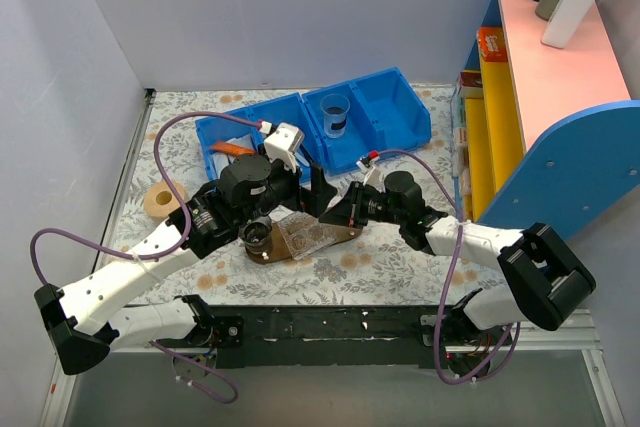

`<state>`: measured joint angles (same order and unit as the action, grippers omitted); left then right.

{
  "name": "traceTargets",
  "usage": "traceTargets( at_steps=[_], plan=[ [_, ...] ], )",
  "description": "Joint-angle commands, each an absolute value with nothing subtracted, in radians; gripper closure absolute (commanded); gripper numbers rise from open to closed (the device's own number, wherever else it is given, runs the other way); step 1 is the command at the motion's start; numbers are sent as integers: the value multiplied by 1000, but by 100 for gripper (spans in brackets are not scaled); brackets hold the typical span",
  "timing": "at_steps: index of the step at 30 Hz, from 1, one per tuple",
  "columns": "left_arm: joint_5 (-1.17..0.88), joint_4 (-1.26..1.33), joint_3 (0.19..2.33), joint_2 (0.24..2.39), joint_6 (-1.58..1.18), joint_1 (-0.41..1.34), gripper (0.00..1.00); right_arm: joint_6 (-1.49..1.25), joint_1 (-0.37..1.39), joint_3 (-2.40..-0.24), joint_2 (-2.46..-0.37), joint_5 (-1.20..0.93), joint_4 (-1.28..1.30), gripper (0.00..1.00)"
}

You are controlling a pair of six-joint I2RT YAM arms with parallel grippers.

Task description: Prepare toiletry sets of a toothbrush and toothpaste on the tray

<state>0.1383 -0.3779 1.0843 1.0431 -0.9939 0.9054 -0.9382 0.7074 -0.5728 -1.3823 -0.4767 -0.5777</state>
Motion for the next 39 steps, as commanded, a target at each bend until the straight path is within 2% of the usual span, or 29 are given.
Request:
traceTargets(
  at_steps=[1, 16, 25, 30, 32, 36, 39],
  plan=[
    [155, -388, 1094, 1019, -992, 900, 2, -902, 710, -568, -1394, -431, -647, 99],
    [160, -382, 1075, 1017, -989, 900, 2, -897, 710, -566, -1462, -305, -709, 99],
    [173, -382, 1068, 1009, -976, 899, 2, -786, 719, -571, -1439, -238, -575, 99],
    [173, -377, 1066, 1014, -974, 899, 2, -723, 730, -589, -1404, -196, -485, 77],
    [173, -373, 1066, 1017, -973, 899, 2, -697, 730, -598, -1394, -193, -471, 72],
    [175, -368, 1092, 1037, -983, 894, 2, -635, 732, -623, -1365, -155, -399, 56],
    [179, -364, 1103, 1054, -996, 876, 2, -569, 732, -637, -1313, -106, -351, 53]
  ],
)
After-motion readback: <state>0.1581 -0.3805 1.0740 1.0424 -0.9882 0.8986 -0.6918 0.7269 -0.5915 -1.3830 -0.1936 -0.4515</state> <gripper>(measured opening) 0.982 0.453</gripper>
